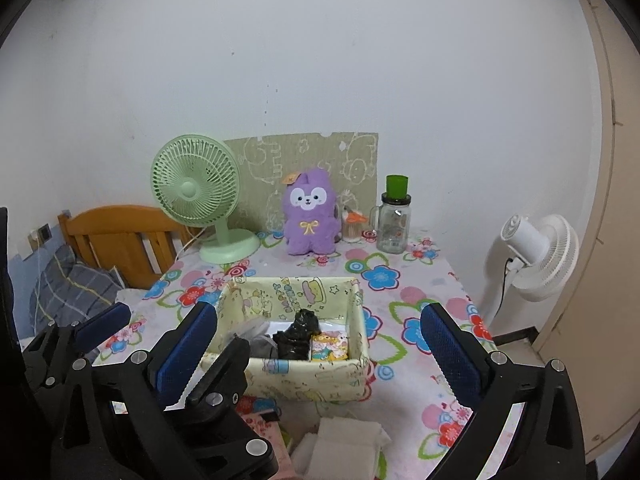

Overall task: Organize soft objects
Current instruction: 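Withdraw both grippers away from the box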

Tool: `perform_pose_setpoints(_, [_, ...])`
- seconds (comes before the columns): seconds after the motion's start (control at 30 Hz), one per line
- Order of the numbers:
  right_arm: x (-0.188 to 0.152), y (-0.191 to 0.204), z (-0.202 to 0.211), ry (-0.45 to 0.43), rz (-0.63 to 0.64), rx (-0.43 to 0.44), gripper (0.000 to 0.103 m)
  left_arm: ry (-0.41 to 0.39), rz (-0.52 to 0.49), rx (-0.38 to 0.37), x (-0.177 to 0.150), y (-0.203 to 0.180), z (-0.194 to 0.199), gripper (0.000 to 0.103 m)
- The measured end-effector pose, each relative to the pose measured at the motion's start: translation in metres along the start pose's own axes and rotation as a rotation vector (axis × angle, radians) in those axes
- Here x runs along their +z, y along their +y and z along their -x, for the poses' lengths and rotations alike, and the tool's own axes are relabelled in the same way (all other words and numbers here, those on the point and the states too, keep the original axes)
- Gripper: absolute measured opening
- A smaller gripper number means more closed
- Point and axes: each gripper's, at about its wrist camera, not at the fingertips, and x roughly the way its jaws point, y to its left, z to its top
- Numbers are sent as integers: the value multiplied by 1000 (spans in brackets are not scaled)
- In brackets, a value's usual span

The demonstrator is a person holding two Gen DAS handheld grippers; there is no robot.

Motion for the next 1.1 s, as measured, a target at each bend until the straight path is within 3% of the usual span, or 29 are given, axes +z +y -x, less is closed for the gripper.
perform_pose_setpoints(0.53, [-32, -10, 30, 5, -14, 5, 103, -17, 25, 18, -31, -12, 23, 103])
perform_pose_setpoints(1.1, [-80, -32, 5, 81, -26, 0, 103, 61, 0, -1, -76, -31, -12, 103])
